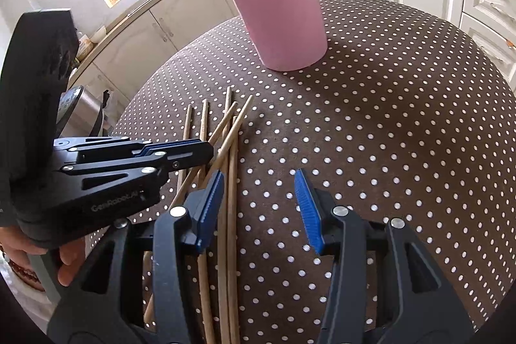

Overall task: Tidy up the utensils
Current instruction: 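Close the right gripper on another chopstick beside the left gripper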

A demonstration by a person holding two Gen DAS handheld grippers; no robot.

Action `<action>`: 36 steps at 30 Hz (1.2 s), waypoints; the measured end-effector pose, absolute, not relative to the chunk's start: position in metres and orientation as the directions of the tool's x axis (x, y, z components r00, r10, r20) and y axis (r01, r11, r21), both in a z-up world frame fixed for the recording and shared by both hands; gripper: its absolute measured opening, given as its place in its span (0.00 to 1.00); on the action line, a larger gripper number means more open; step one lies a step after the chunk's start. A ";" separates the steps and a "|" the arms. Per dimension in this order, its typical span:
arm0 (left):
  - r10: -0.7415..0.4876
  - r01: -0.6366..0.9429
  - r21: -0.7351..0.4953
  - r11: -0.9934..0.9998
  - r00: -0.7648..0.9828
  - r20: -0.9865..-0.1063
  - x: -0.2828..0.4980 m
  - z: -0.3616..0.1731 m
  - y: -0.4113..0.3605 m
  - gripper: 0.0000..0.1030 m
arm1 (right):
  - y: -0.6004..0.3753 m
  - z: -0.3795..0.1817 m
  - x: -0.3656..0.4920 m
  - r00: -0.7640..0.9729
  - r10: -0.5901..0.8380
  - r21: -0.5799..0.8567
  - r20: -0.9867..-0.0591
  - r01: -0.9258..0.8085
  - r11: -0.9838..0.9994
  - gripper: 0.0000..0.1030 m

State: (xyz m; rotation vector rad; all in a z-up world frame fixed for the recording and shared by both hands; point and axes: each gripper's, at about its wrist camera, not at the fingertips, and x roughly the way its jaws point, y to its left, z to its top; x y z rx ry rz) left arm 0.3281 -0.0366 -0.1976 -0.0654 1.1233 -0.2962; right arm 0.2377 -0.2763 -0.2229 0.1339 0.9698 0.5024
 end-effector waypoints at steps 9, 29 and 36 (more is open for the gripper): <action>-0.275 0.169 -0.220 0.961 0.469 -0.839 0.313 -0.172 0.019 0.06 | -0.245 -0.221 0.261 0.393 0.501 0.386 -0.771 -0.338 0.859 0.44; -0.292 0.142 -0.255 0.956 0.467 -0.835 0.320 -0.184 0.039 0.06 | -0.224 -0.229 0.279 0.355 0.485 0.391 -0.799 -0.304 0.869 0.10; -0.310 0.156 -0.268 0.951 0.485 -0.818 0.316 -0.169 0.031 0.06 | -0.250 -0.216 0.265 0.378 0.522 0.427 -0.764 -0.310 0.849 0.09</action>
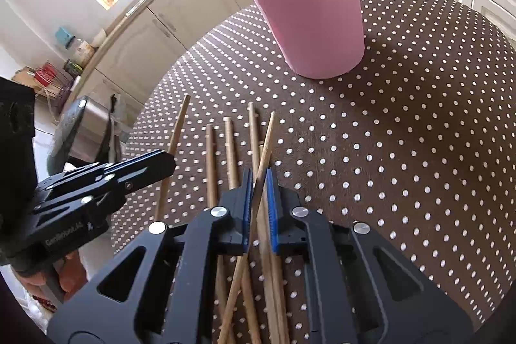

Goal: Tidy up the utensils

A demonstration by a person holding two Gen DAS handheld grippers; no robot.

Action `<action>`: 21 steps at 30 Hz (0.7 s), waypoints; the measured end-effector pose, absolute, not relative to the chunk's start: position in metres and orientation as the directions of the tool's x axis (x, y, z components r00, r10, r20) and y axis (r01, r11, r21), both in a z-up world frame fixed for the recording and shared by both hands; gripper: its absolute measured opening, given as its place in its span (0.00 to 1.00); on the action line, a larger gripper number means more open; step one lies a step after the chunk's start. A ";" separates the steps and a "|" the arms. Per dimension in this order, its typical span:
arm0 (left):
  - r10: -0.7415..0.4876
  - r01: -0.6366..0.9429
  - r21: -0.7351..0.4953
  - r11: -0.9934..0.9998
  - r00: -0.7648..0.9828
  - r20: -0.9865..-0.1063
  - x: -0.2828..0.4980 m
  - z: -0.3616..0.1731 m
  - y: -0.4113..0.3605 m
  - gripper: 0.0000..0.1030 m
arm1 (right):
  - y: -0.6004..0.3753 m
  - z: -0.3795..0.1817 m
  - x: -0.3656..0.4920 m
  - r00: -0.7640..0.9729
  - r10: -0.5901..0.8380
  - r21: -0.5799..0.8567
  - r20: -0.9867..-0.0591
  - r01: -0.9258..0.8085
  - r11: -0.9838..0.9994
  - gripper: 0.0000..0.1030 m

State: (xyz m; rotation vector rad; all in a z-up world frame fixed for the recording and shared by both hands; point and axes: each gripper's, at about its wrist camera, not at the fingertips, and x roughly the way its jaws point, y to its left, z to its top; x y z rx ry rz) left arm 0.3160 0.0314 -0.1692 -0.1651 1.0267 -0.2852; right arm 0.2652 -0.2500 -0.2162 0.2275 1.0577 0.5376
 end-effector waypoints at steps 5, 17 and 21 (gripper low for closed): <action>-0.323 0.192 -0.259 0.946 0.528 -0.786 0.305 -0.142 0.023 0.06 | -0.261 -0.192 0.247 0.414 0.557 0.441 -0.720 -0.347 0.828 0.07; -0.298 0.163 -0.250 0.955 0.521 -0.800 0.304 -0.146 0.027 0.06 | -0.252 -0.197 0.252 0.380 0.518 0.424 -0.766 -0.306 0.852 0.08; -0.293 0.145 -0.255 0.956 0.511 -0.808 0.311 -0.157 0.039 0.06 | -0.229 -0.205 0.258 0.339 0.530 0.436 -0.777 -0.317 0.842 0.08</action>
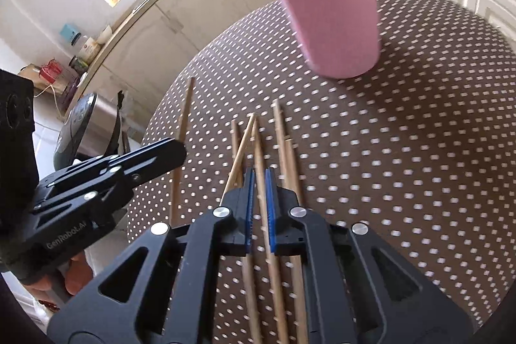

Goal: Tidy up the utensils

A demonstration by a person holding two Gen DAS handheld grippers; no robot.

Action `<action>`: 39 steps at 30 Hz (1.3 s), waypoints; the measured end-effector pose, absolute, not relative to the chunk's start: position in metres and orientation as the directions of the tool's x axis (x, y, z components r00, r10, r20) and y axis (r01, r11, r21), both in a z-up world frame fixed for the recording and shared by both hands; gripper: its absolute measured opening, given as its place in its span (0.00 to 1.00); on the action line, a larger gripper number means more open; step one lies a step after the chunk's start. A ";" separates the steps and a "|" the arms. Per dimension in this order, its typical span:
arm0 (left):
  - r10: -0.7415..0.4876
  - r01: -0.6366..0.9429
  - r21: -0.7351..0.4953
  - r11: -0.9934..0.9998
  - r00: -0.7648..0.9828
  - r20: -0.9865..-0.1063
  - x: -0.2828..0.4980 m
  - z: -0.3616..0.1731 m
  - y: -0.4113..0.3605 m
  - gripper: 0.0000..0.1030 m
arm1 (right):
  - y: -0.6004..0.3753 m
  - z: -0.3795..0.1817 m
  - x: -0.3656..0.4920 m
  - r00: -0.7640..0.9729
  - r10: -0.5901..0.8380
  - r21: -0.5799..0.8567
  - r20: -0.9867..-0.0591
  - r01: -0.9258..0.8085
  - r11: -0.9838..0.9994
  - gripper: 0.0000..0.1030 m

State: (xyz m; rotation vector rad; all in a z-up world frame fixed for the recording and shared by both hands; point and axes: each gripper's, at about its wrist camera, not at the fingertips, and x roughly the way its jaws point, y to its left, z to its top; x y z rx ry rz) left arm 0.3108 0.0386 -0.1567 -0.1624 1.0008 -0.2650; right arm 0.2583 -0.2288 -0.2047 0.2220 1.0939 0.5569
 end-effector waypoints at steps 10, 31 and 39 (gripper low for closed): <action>-0.294 0.111 -0.277 0.955 0.497 -0.816 0.319 -0.173 0.065 0.06 | -0.189 -0.215 0.271 0.305 0.497 0.402 -0.812 -0.325 0.856 0.21; -0.319 0.123 -0.297 0.947 0.476 -0.820 0.321 -0.182 0.057 0.06 | -0.198 -0.223 0.274 0.308 0.530 0.437 -0.790 -0.322 0.840 0.06; -0.338 0.154 -0.303 0.940 0.525 -0.782 0.304 -0.152 0.049 0.06 | -0.219 -0.187 0.254 0.367 0.594 0.481 -0.716 -0.358 0.801 0.06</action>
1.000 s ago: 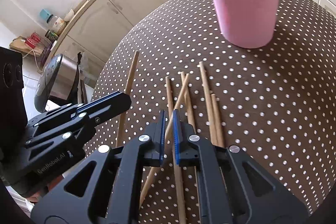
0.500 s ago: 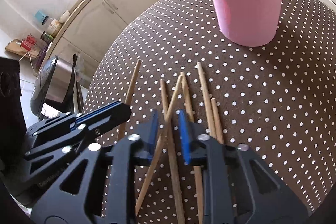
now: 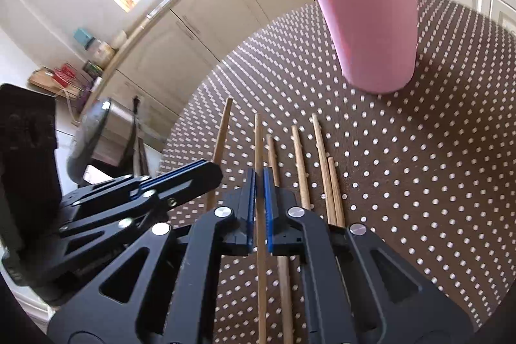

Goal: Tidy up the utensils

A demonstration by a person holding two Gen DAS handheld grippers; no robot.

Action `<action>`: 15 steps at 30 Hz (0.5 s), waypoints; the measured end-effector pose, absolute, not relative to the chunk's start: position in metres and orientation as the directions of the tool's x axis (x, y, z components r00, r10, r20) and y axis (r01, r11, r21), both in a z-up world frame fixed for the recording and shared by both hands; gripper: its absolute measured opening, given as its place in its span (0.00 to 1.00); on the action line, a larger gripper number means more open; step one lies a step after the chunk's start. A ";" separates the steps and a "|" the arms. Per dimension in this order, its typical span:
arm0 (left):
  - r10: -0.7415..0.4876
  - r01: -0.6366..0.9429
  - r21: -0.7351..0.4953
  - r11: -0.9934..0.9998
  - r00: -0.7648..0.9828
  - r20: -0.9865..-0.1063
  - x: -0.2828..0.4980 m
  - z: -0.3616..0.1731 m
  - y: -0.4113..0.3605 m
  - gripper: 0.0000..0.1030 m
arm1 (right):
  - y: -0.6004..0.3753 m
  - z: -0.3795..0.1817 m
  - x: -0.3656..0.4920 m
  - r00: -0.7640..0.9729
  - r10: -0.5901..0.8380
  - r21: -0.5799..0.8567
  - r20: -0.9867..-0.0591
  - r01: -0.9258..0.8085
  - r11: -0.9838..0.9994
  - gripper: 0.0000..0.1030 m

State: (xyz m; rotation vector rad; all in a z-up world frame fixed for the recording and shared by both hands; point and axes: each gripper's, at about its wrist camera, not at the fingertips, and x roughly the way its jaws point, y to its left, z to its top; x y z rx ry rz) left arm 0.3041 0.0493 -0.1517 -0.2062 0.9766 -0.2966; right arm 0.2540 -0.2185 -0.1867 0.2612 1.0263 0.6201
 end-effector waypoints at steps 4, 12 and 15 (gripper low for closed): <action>-0.356 0.185 -0.306 0.934 0.569 -0.741 0.290 -0.124 0.041 0.06 | -0.235 -0.156 0.237 0.424 0.613 0.469 -0.667 -0.401 0.787 0.06; -0.369 0.251 -0.271 0.929 0.664 -0.650 0.255 -0.066 0.018 0.05 | -0.263 -0.097 0.198 0.541 0.608 0.382 -0.581 -0.479 0.790 0.06; -0.358 0.261 -0.245 0.934 0.673 -0.648 0.252 -0.057 0.007 0.05 | -0.265 -0.088 0.195 0.550 0.601 0.369 -0.580 -0.481 0.795 0.06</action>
